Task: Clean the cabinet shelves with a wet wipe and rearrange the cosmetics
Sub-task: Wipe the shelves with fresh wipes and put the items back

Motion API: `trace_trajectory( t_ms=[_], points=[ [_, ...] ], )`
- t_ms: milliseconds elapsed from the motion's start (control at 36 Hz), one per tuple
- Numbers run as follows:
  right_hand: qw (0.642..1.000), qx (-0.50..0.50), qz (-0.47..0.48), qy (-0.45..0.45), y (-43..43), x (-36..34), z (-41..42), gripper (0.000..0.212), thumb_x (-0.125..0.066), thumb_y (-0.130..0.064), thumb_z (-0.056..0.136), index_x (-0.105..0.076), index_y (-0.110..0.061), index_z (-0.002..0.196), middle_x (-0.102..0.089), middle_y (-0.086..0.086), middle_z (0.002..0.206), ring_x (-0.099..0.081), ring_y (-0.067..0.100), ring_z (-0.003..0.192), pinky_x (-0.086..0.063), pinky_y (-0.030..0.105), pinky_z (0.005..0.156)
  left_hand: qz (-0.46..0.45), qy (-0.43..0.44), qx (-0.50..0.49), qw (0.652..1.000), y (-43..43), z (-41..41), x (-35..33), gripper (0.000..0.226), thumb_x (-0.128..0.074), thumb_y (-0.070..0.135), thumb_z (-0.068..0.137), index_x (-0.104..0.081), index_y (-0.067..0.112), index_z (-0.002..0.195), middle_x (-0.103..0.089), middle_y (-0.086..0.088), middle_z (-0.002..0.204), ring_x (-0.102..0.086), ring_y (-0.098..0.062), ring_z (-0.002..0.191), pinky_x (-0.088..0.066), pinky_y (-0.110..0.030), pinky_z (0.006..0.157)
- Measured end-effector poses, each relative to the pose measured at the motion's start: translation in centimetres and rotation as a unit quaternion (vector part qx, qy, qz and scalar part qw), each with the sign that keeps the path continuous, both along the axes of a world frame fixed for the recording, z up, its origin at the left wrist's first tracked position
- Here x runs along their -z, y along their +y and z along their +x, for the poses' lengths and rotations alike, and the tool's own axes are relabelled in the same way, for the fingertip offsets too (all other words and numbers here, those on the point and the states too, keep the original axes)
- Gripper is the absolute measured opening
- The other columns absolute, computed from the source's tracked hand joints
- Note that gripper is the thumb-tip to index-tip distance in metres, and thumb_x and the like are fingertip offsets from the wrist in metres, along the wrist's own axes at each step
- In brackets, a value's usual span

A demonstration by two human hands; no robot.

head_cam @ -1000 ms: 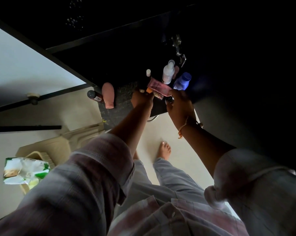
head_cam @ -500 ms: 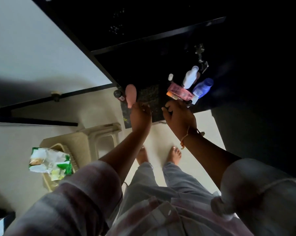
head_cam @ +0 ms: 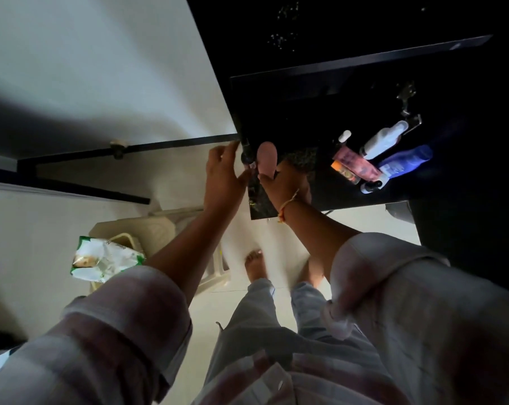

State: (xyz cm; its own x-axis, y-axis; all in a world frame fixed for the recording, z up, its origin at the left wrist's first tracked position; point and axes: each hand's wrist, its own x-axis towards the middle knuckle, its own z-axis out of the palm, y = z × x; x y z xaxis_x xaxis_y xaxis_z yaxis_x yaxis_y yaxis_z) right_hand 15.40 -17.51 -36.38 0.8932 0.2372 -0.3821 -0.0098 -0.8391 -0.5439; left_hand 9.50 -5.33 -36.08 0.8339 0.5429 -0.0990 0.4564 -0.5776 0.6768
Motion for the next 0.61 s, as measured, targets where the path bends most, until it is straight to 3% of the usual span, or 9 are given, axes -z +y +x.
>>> trace_trajectory(
  t_ms=[222, 417, 472, 528, 611],
  points=[
    [0.999, 0.011, -0.034, 0.040, 0.9, 0.7, 0.4, 0.052, -0.052, -0.048, 0.096, -0.055, -0.007, 0.127, -0.062, 0.014, 0.120, -0.062, 0.025, 0.110, -0.051, 0.030, 0.087, 0.018, 0.004, 0.046, 0.999, 0.6, 1.1, 0.9, 0.040, -0.066, 0.023, 0.088, -0.059, 0.021, 0.128, -0.055, -0.005, 0.117, -0.056, -0.019, 0.102, -0.052, -0.031, 0.082],
    [0.994, 0.026, -0.014, 0.103, 1.2, 1.2, 0.7, 0.053, -0.057, -0.046, 0.094, -0.055, -0.004, 0.127, -0.061, 0.017, 0.121, -0.061, 0.027, 0.108, -0.052, 0.033, 0.084, -0.004, 0.022, 0.057, 0.998, 1.0, 2.1, 1.0, 0.034, -0.068, 0.024, 0.086, -0.057, 0.015, 0.116, -0.066, -0.002, 0.108, -0.064, -0.017, 0.099, -0.055, -0.040, 0.082],
    [0.993, 0.040, -0.003, 0.115, 0.9, 1.2, 0.8, 0.047, -0.060, -0.044, 0.092, -0.061, -0.004, 0.117, -0.064, 0.014, 0.103, -0.061, 0.021, 0.087, -0.049, 0.029, 0.071, -0.003, 0.019, 0.054, 0.998, 0.8, 2.3, 0.8, 0.035, -0.069, 0.023, 0.085, -0.058, 0.015, 0.117, -0.067, -0.001, 0.107, -0.065, -0.016, 0.097, -0.056, -0.039, 0.082],
    [0.992, 0.060, 0.002, 0.115, 0.1, 1.2, 0.9, 0.038, -0.062, -0.044, 0.089, -0.066, -0.008, 0.099, -0.055, 0.001, 0.072, -0.051, 0.011, 0.059, -0.036, 0.019, 0.050, -0.004, 0.008, 0.049, 0.999, 0.4, 2.5, 0.5, 0.036, -0.070, 0.022, 0.084, -0.058, 0.015, 0.117, -0.068, 0.000, 0.106, -0.065, -0.014, 0.095, -0.057, -0.036, 0.081],
    [0.990, 0.056, 0.009, 0.127, -1.9, 0.9, 1.0, 0.037, -0.059, -0.046, 0.088, -0.067, -0.009, 0.087, -0.055, 0.001, 0.066, -0.053, 0.017, 0.061, -0.025, 0.017, 0.048, -0.019, 0.011, 0.041, 0.999, -0.5, 3.0, -0.1, 0.035, -0.069, 0.026, 0.085, -0.058, 0.015, 0.116, -0.068, 0.000, 0.104, -0.066, -0.015, 0.092, -0.056, -0.038, 0.080]
  ],
)
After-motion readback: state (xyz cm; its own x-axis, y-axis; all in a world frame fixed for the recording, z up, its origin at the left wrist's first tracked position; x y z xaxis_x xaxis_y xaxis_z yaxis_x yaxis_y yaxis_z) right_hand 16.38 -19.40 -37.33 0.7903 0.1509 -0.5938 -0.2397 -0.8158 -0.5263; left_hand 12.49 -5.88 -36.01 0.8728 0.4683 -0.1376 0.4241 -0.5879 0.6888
